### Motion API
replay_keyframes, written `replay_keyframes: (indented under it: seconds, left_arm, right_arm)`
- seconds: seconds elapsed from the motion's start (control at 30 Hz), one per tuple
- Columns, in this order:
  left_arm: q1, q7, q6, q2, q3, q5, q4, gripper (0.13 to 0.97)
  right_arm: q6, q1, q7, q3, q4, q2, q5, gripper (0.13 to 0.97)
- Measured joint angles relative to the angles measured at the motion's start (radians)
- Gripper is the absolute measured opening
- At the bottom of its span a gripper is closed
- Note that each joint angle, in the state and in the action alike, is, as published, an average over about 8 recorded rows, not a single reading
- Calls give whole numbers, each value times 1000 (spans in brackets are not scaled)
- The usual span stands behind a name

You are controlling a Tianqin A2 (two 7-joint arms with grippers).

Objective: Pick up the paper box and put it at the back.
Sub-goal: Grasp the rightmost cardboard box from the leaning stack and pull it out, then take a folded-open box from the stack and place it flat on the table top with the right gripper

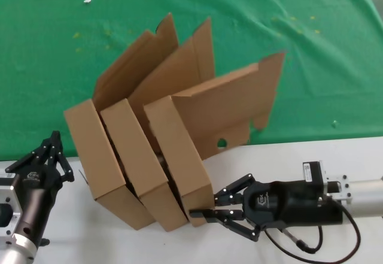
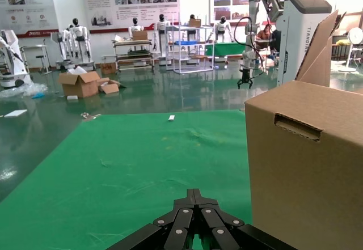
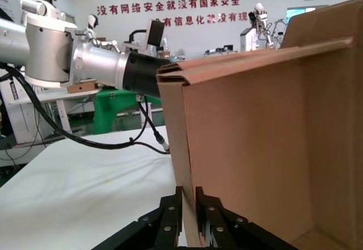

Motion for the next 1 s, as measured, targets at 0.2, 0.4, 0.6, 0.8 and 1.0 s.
replay_keyframes:
  seconds: [0.2, 0.4, 0.6, 0.8, 1.0]
  left_arm:
    - [0, 0, 0, 0, 0, 0, 0, 144]
    - [0, 0, 0, 0, 0, 0, 0, 144]
    - [0, 0, 0, 0, 0, 0, 0, 144]
    - [0, 0, 0, 0, 0, 0, 0, 144]
    - [0, 0, 0, 0, 0, 0, 0, 144]
  right_arm:
    - [19, 2, 1, 68, 1, 8, -25, 202]
    - [75, 13, 21, 162, 4, 16, -6, 167]
    - [122, 48, 40, 260, 13, 34, 27, 154]
    - [194, 111, 19, 340, 34, 69, 53, 154]
    - [333, 182, -67, 393, 66, 107, 46, 154]
